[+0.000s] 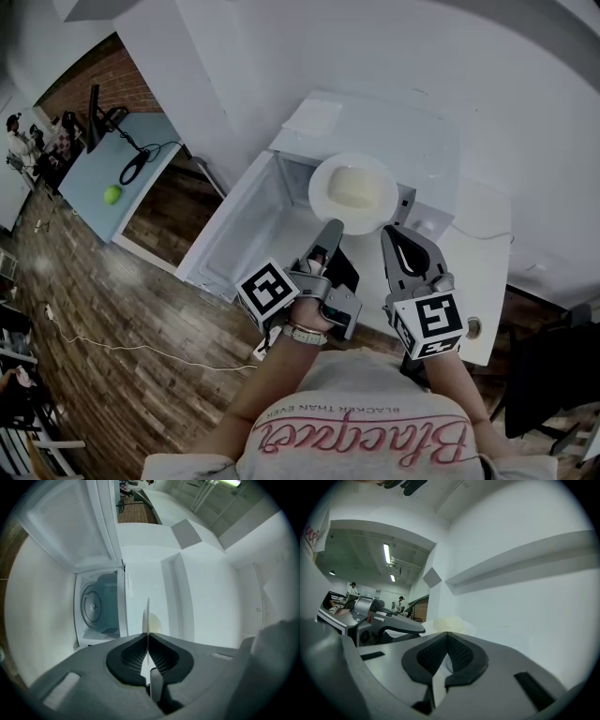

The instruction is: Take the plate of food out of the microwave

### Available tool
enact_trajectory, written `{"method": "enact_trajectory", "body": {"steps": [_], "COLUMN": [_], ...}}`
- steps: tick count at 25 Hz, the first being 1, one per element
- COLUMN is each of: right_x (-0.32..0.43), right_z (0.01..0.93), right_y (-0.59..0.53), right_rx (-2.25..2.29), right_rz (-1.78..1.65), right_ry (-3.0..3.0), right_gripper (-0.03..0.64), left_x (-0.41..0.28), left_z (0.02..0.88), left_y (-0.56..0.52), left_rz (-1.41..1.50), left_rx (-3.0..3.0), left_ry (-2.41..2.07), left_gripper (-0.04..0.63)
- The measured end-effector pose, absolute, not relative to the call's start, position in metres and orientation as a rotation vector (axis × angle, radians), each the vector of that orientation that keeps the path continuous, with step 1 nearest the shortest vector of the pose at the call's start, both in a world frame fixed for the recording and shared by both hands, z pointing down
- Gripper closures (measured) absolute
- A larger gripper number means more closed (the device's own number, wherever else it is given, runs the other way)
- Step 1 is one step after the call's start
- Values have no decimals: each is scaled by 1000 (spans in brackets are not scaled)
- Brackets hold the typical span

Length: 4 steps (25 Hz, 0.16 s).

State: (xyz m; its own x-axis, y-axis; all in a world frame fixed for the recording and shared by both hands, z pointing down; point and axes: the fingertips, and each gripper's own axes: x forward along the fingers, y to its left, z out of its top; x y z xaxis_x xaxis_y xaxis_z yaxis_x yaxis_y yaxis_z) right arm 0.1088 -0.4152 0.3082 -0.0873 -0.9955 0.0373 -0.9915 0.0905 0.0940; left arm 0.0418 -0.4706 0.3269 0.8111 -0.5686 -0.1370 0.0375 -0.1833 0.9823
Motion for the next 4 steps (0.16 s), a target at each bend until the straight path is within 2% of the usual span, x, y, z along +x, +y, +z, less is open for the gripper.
{"method": "enact_trajectory", "body": {"steps": [4], "right_x": [111], "right_z": [310], "right_y": [-415], "right_rx": [2057], "right_rz": [-70], "right_ry": [-2249], "right_gripper": [607], "left_x": [42], "left_z": [333], "left_y": [-471], "left_rz": [-552], "left_rx": [1690], "left_ry": [-434], "left_gripper": [580]}}
